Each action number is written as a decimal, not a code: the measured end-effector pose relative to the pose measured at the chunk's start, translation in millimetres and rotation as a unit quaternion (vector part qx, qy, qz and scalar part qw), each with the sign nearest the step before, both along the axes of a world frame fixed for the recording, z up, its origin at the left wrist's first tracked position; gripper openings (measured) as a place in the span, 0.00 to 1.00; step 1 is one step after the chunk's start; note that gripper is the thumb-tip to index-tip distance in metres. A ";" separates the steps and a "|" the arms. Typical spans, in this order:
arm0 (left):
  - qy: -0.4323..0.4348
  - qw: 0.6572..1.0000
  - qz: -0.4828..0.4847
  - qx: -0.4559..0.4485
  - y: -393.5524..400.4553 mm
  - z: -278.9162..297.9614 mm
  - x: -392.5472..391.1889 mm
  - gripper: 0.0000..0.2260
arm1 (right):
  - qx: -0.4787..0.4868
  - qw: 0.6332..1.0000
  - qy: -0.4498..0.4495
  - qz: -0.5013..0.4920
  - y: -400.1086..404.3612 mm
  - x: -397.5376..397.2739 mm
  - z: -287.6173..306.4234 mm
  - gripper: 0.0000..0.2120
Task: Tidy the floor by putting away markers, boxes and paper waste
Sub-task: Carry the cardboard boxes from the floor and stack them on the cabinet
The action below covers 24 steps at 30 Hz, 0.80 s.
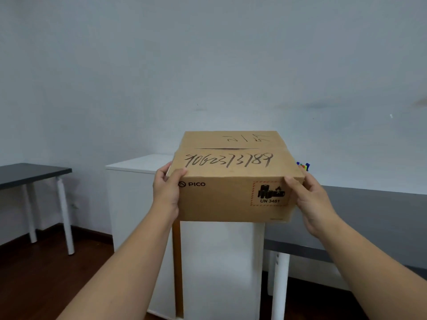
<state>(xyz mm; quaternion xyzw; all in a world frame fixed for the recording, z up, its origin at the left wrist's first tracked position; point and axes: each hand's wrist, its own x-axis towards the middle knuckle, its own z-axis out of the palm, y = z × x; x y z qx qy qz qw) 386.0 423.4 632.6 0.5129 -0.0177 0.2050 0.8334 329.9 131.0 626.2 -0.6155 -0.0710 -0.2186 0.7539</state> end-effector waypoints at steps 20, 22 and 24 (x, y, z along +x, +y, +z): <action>0.014 0.993 -0.105 0.046 14.7 20.5 106.4 0.18 | -0.049 0.995 -0.013 -0.088 18.4 33.5 7.5 0.30; 0.007 0.989 -0.131 0.071 20.2 23.6 118.6 0.21 | -0.067 0.992 -0.008 -0.111 24.9 41.4 9.0 0.29; -0.008 0.982 -0.153 0.111 27.8 27.0 130.7 0.24 | -0.079 0.987 -0.008 -0.139 35.4 49.4 13.3 0.29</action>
